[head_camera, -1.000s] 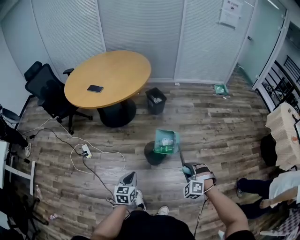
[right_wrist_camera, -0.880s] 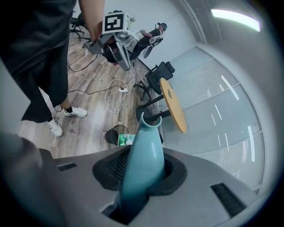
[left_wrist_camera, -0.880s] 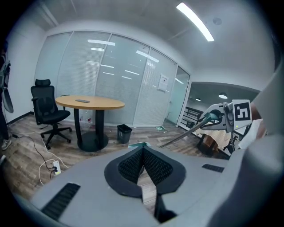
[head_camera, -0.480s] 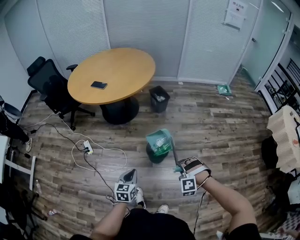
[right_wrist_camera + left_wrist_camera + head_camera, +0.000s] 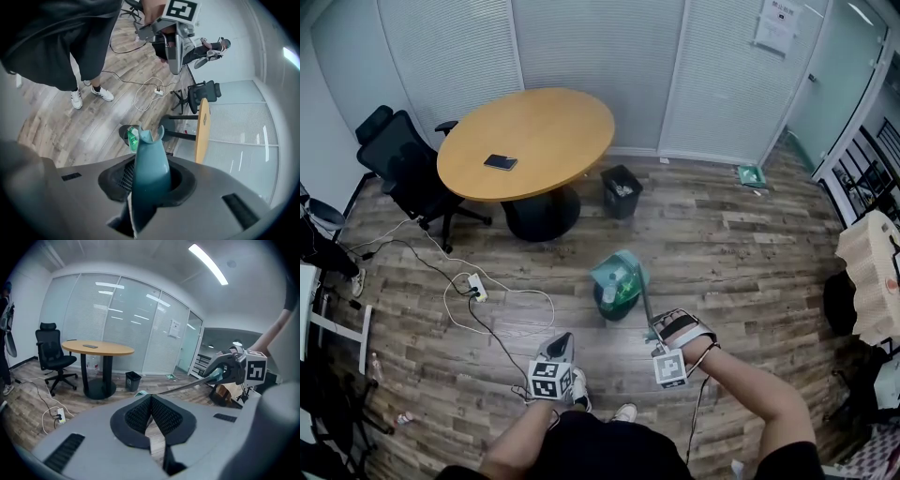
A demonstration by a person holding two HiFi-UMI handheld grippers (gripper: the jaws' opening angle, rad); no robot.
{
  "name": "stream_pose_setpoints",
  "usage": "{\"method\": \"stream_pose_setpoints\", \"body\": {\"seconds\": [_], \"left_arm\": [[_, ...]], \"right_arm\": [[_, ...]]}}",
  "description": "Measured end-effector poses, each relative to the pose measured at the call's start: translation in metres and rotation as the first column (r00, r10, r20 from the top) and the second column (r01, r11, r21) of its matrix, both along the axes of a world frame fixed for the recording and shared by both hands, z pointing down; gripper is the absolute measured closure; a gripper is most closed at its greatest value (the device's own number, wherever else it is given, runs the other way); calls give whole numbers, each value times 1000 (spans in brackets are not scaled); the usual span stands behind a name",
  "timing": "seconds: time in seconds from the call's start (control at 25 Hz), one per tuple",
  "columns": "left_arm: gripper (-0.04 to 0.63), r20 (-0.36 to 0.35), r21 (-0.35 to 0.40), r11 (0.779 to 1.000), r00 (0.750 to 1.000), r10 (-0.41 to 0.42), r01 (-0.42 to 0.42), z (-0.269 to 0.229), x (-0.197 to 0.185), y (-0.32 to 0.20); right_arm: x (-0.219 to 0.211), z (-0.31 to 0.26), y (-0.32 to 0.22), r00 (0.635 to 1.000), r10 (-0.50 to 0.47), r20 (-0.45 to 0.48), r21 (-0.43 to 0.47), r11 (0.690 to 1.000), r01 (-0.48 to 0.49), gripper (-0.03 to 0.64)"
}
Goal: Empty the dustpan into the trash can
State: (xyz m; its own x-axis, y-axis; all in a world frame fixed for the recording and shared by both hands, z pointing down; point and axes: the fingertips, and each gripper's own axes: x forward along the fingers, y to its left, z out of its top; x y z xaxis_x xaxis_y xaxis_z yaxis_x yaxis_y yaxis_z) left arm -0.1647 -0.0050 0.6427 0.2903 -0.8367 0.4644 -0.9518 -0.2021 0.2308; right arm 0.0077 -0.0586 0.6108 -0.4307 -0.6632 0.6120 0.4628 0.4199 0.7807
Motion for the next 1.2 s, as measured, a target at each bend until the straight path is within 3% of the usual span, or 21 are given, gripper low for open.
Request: {"method": "stream_pose_setpoints", "body": {"seconds": [0.08, 0.36, 0.52, 0.6, 0.72, 0.76, 1.0, 1.08, 1.2], "left_arm": [[574, 1, 7, 1000, 1000, 5, -5, -2, 2, -3], [574, 8, 21, 1000, 1000, 20, -20, -8, 7, -7], [574, 14, 24, 999, 1000, 24, -24, -10, 8, -8], [574, 17, 28, 999, 999, 27, -28, -11, 8, -9], [574, 16, 29, 999, 999, 33, -33, -13, 10, -12], [574, 17, 30, 999, 999, 36, -36, -14, 11, -13], [574, 22, 35, 998, 998, 55, -55, -18, 16, -17], [574, 21, 36, 997, 998, 61, -62, -20, 19, -18], [574, 21, 38, 997, 997, 70, -71, -20, 23, -20]], "right_arm": [[-13, -11, -7, 996, -21, 89, 56, 998, 16, 514], [-9, -5, -6, 996, -10, 88, 32, 999, 7, 514], [-3, -11, -14, 996, 7, 88, 65, 998, -13, 514], [8, -8, -18, 999, 39, 38, 58, 997, -41, 514], [44, 11, -15, 980, 131, -150, -55, 988, -141, 514], [48, 13, -15, 977, 147, -156, -78, 984, -160, 514], [49, 7, -15, 977, 207, -51, -137, 968, -212, 512], [54, 3, -20, 961, 275, -21, -167, 947, -274, 512], [63, -2, -31, 911, 408, 59, -236, 892, -384, 512]]}}
